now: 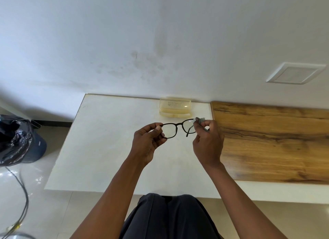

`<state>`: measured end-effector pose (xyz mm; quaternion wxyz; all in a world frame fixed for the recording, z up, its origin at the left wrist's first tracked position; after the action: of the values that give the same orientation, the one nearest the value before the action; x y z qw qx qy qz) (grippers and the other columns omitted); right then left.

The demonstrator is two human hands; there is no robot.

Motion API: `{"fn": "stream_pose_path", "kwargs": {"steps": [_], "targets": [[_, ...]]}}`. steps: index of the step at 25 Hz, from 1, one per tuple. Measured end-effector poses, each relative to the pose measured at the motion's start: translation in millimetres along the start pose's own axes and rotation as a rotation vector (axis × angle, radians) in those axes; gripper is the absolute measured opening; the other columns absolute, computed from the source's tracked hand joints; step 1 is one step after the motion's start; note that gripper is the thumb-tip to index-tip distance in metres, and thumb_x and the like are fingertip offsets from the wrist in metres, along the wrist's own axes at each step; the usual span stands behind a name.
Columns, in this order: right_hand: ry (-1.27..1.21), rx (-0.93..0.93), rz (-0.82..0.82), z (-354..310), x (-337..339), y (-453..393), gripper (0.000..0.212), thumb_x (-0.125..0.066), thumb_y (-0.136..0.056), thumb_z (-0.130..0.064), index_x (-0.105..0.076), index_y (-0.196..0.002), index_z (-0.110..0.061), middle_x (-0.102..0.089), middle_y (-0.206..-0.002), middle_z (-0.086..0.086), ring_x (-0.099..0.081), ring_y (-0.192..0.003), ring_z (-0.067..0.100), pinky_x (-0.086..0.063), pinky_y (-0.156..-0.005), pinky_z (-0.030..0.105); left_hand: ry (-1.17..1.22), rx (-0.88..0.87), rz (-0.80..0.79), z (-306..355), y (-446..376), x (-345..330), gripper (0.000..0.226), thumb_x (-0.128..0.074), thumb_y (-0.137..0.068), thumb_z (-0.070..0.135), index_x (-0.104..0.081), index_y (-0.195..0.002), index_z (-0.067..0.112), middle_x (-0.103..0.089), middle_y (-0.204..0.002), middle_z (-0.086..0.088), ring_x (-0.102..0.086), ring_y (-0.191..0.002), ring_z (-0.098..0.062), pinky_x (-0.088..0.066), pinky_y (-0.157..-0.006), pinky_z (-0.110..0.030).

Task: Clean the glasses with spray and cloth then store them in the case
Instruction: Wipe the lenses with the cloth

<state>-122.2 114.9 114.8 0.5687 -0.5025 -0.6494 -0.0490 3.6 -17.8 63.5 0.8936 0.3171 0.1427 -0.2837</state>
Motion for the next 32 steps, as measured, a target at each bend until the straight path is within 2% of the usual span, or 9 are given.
{"fn": "stream_pose_path", "kwargs": {"steps": [3, 9, 12, 16, 18, 20, 27, 32], "targets": [[0.01, 0.039, -0.022, -14, -3, 2, 0.049, -0.067, -0.059, 0.015, -0.072, -0.1, -0.013, -0.059, -0.084, 0.012, -0.059, -0.071, 0.032, -0.043, -0.058, 0.033, -0.017, -0.008, 0.004, 0, 1, 0, 0.013, -0.052, -0.09, 0.0, -0.065, -0.09, 0.004, -0.054, -0.066, -0.008, -0.056, -0.062, -0.017, -0.056, -0.06, -0.025], [0.062, 0.157, -0.062, -27, -2, 21, 0.051, -0.075, -0.053, 0.013, -0.073, -0.097, -0.013, -0.061, -0.082, 0.01, -0.058, -0.068, 0.028, -0.03, -0.06, 0.027, -0.015, -0.017, 0.027, 3, 0, 5, 0.013, -0.053, -0.09, 0.0, -0.065, -0.091, 0.004, -0.053, -0.067, -0.009, -0.055, -0.064, -0.017, -0.056, -0.06, -0.024], [0.063, 0.146, -0.064, -15, -1, 27, 0.051, -0.074, -0.053, 0.014, -0.073, -0.096, -0.013, -0.061, -0.082, 0.01, -0.059, -0.068, 0.028, -0.031, -0.06, 0.027, -0.001, -0.014, 0.029, 4, 0, 9, 0.013, -0.052, -0.09, 0.0, -0.064, -0.091, 0.004, -0.054, -0.067, -0.008, -0.055, -0.063, -0.018, -0.056, -0.059, -0.024], [0.005, 0.009, -0.05, 3, 0, 16, 0.051, -0.071, -0.053, 0.017, -0.073, -0.095, -0.011, -0.06, -0.083, 0.012, -0.061, -0.072, 0.032, -0.044, -0.061, 0.035, -0.006, -0.008, 0.016, 4, 0, 8, 0.014, -0.052, -0.09, -0.001, -0.065, -0.09, 0.004, -0.054, -0.065, -0.007, -0.056, -0.061, -0.017, -0.056, -0.059, -0.025], [-0.012, -0.005, -0.026, 1, 1, 7, 0.047, -0.065, -0.057, 0.016, -0.073, -0.095, -0.01, -0.059, -0.082, 0.013, -0.061, -0.071, 0.033, -0.046, -0.061, 0.036, -0.003, -0.007, 0.008, 5, 1, 6, 0.014, -0.052, -0.09, -0.001, -0.064, -0.09, 0.004, -0.053, -0.066, -0.007, -0.056, -0.062, -0.017, -0.056, -0.059, -0.025], [-0.011, 0.011, -0.008, -6, 1, -1, 0.045, -0.061, -0.06, 0.013, -0.073, -0.096, -0.011, -0.059, -0.081, 0.013, -0.06, -0.07, 0.033, -0.045, -0.06, 0.035, 0.0, -0.006, 0.004, 4, 2, 4, 0.014, -0.051, -0.09, -0.001, -0.064, -0.09, 0.003, -0.053, -0.067, -0.008, -0.055, -0.062, -0.017, -0.056, -0.059, -0.024], [0.055, 0.161, -0.058, -36, -4, 12, 0.053, -0.075, -0.051, 0.013, -0.072, -0.098, -0.012, -0.059, -0.082, 0.011, -0.058, -0.068, 0.029, -0.033, -0.058, 0.027, 0.003, -0.017, 0.018, 5, 1, 5, 0.013, -0.052, -0.09, 0.0, -0.064, -0.091, 0.003, -0.053, -0.068, -0.01, -0.055, -0.064, -0.017, -0.056, -0.058, -0.024], [0.066, 0.169, -0.068, -19, -1, 25, 0.051, -0.074, -0.052, 0.013, -0.073, -0.096, -0.013, -0.061, -0.083, 0.011, -0.058, -0.068, 0.028, -0.036, -0.056, 0.029, 0.015, -0.011, 0.027, 4, 0, 10, 0.013, -0.052, -0.09, 0.0, -0.065, -0.09, 0.004, -0.053, -0.068, -0.009, -0.055, -0.063, -0.017, -0.057, -0.059, -0.024]]}}
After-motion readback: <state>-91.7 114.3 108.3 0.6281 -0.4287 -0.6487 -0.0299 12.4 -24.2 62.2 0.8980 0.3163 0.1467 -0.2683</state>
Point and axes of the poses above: each hand's wrist, its own y-axis away from the middle knuckle, its own x-axis out of the back of the hand, z = x × y, the point moved 7 cm from there along -y, towards the middle knuckle
